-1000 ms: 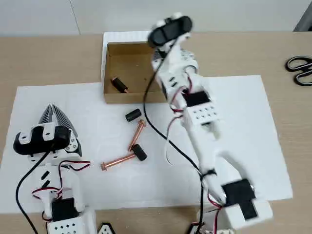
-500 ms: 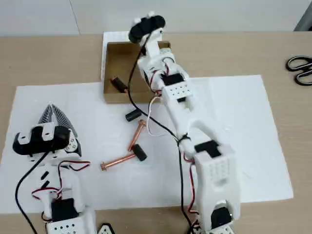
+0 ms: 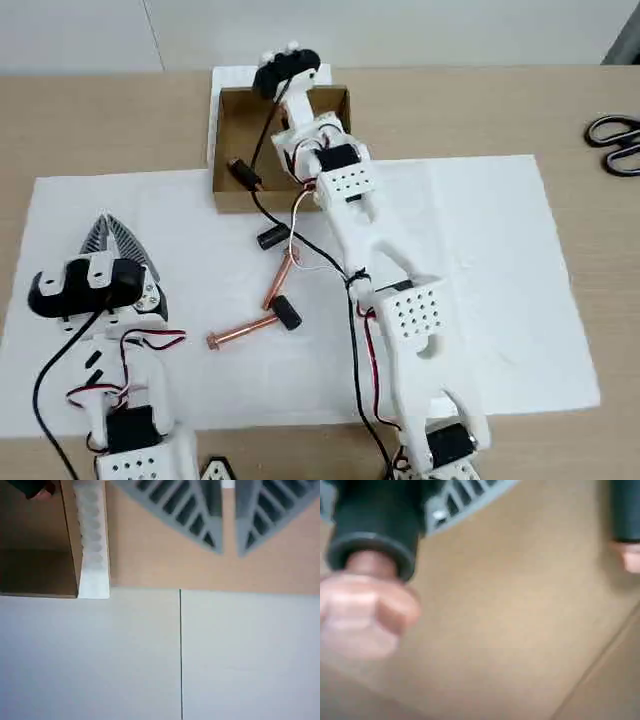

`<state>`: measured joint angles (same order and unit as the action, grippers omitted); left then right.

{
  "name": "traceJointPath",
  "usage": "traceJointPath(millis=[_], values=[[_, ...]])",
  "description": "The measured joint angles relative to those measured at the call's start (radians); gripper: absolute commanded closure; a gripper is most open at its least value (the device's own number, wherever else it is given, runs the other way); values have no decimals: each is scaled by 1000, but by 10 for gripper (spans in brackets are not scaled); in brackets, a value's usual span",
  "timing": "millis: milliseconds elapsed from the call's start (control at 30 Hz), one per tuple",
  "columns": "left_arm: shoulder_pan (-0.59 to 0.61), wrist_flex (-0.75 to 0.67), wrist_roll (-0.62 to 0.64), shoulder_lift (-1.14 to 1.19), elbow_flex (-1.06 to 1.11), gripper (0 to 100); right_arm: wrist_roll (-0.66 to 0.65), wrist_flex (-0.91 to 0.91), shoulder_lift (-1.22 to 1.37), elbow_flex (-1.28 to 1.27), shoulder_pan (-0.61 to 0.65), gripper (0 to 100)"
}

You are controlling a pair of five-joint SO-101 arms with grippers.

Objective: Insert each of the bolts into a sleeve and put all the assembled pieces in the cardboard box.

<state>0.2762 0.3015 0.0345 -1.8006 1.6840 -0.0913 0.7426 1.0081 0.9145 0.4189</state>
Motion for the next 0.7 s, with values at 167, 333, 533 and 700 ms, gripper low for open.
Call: traceJointPath(millis=[167,333,533,700], values=[[0,0,0,0,0,994,0,95,34,91,2,994],[0,0,0,0,0,994,0,164,37,112,2,994],[0,0,0,0,0,994,0,213,37,129,2,994],[0,0,0,0,0,994,0,215,41,199,2,994]])
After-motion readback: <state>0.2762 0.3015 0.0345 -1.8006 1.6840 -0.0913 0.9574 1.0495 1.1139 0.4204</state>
